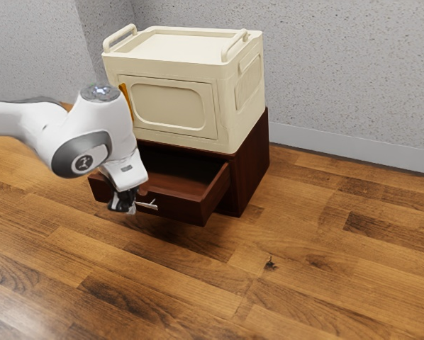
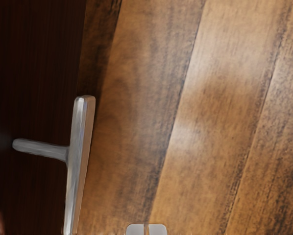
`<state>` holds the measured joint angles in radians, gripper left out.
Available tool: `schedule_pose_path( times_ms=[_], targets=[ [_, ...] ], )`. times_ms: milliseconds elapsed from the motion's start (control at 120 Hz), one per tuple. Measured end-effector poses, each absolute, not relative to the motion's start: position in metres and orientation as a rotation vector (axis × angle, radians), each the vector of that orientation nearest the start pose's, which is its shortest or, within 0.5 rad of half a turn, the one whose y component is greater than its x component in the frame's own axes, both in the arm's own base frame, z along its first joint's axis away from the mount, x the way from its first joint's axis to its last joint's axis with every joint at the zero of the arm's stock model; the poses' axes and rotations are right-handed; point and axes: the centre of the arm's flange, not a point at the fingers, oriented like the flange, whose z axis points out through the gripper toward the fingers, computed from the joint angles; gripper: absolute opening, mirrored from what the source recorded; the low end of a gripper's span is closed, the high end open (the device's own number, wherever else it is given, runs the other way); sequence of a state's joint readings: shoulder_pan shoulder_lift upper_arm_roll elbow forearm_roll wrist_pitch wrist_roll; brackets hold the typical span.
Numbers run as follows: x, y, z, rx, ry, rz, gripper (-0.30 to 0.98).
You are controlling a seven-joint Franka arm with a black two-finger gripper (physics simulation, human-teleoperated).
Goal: Push the drawer handle with one arm to close the drawer
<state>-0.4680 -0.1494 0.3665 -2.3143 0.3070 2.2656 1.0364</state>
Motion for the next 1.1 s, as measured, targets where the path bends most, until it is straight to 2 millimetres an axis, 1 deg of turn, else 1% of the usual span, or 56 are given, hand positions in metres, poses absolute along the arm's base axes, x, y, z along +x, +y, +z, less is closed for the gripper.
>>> schedule_pose_path(
  times_ms=[342,617,742,883,1100],
  targets=[
    [0.516,-0.024,0.398,-2.254,1.778,-0.06,-0.1],
    [0.527,-0.027,0.394,-2.188,1.789,-0.122,-0.1],
    [0.536,-0.029,0.397,-2.158,1.787,-0.157,-0.1],
    [0.543,-0.031,0.39,-2.134,1.789,-0.184,-0.1],
    [0.561,-0.03,0.384,-2.091,1.779,-0.218,-0.1]
  ],
)
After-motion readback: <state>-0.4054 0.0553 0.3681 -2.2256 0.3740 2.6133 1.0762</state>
